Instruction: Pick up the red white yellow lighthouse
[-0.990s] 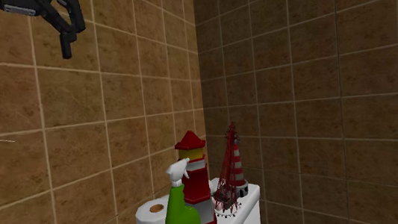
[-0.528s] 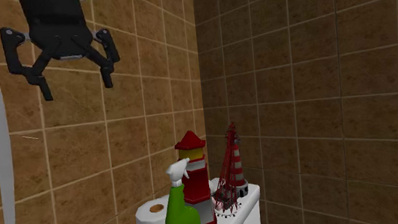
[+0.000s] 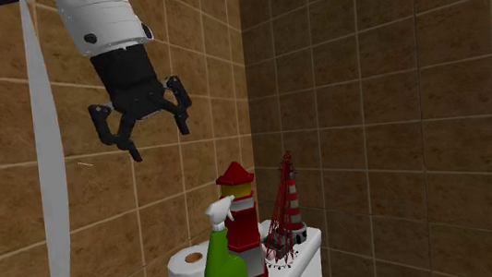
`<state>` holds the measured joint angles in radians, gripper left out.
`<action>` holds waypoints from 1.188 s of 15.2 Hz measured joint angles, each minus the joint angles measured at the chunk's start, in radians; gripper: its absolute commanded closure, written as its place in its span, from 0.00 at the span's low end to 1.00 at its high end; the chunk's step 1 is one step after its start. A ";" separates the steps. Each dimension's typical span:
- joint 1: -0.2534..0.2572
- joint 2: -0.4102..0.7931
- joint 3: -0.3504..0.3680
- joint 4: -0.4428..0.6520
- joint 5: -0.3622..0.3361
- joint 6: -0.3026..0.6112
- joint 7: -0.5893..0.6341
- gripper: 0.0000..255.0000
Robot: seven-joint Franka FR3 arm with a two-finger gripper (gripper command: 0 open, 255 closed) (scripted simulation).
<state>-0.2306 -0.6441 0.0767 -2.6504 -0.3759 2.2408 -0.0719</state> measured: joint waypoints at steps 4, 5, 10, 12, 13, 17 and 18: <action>-0.111 0.084 0.011 -0.019 -0.149 0.145 0.073 0.00; -0.141 0.107 0.019 -0.020 -0.191 0.179 0.101 0.00; -0.311 0.232 0.060 0.009 -0.439 0.323 0.268 0.00; -0.371 0.284 0.080 0.040 -0.544 0.355 0.346 0.00; -0.389 0.301 0.081 0.045 -0.579 0.369 0.370 0.00; -0.424 0.347 0.102 0.040 -0.675 0.403 0.465 0.00; -0.431 0.358 0.106 0.039 -0.697 0.410 0.488 0.00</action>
<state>-0.6620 -0.2863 0.1831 -2.6112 -1.0728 2.6507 0.4163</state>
